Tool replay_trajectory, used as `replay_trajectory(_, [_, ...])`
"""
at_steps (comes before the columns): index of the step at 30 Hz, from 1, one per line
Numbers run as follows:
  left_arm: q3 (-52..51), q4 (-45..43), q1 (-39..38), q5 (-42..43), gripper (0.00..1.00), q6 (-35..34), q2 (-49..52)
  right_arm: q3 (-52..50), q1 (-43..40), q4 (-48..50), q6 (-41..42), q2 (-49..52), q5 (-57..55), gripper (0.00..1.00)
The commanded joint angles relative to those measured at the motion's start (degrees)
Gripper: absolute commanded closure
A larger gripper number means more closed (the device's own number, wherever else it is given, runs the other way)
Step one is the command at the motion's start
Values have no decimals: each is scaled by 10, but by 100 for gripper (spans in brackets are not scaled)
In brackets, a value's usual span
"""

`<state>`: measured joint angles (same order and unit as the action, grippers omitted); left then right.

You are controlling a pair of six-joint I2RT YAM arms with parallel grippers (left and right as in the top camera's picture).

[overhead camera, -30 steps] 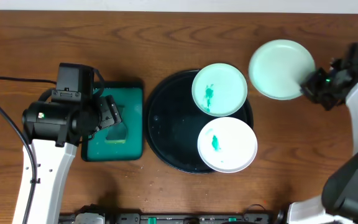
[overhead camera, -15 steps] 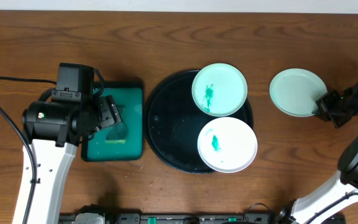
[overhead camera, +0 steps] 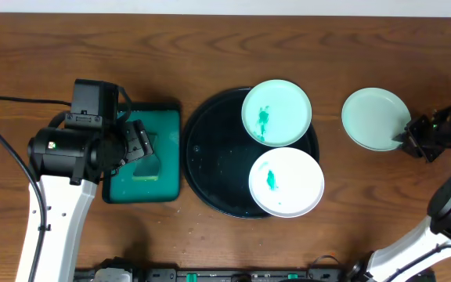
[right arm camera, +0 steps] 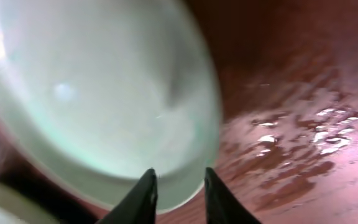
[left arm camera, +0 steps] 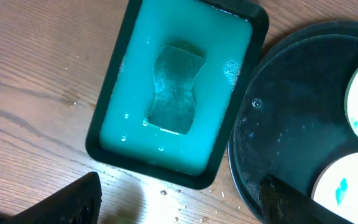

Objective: Clean dirty plates on tray and stack at the side
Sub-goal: 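Open the right gripper and pull back from the placed plate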

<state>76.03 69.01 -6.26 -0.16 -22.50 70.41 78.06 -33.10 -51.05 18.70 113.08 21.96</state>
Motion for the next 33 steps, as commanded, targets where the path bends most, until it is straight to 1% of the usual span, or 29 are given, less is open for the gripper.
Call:
replay_trajectory(1, [-1,2,0,-5,19,-1,3,12,14,0,-51,-74,53,75])
replay_trajectory(8, [-1,1,0,-5,19,-1,3,12,72,-42,-81,-177,47,74])
replay_trajectory(10, [-1,2,0,-5,19,-1,3,12,97,-65,-82,-199,22,73])
replay_trajectory(16, [-1,3,0,-5,18,-1,3,12,176,-165,-73,-212,-24,72])
replay_trajectory(18, [-1,3,0,-5,19,-1,3,7,208,-203,-35,-210,-65,72])
replay_trajectory(20, [-1,3,0,-5,19,-1,3,2,235,-221,-28,-210,-87,73])
replay_trajectory(24, [-1,3,0,-5,18,-1,3,-16,273,-223,-23,-210,-91,71])
replay_trajectory(26, [-1,3,0,-5,19,-1,3,-35,289,-220,-4,-210,-111,70])
replay_trajectory(28, [-1,3,0,-5,19,-1,3,-59,301,-216,23,-210,-141,66])
replay_trajectory(30, [-1,4,0,-5,18,-1,3,-88,310,-207,41,-210,-157,67])
replay_trajectory(33, [-1,4,0,-5,19,-1,3,-136,331,-180,40,-210,-156,70])
